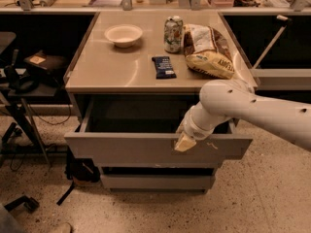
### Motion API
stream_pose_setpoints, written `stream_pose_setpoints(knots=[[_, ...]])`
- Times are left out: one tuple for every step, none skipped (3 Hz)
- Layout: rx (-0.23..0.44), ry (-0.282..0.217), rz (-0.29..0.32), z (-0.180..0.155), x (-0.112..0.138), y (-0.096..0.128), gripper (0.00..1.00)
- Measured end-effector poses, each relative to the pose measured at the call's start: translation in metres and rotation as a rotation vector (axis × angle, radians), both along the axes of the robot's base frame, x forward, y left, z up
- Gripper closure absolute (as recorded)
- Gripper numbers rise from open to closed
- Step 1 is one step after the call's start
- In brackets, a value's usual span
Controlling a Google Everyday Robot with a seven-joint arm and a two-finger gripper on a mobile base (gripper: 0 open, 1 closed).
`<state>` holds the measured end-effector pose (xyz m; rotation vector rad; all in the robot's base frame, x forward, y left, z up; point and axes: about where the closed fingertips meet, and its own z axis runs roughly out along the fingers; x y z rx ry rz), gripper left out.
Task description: Open top drawer
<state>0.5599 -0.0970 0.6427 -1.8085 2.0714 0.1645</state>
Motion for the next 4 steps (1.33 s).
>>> stream_pose_setpoints(knots=[[0.035, -0.014, -0.041, 0.006, -0.009, 0.005, 1.00], [0.029, -0.009, -0.049, 0.004, -0.025, 0.004, 1.00], [0.029, -0.009, -0.049, 0.004, -0.025, 0.004, 1.00], [0.020, -0.001, -0.057, 0.004, -0.043, 0.003, 1.00]])
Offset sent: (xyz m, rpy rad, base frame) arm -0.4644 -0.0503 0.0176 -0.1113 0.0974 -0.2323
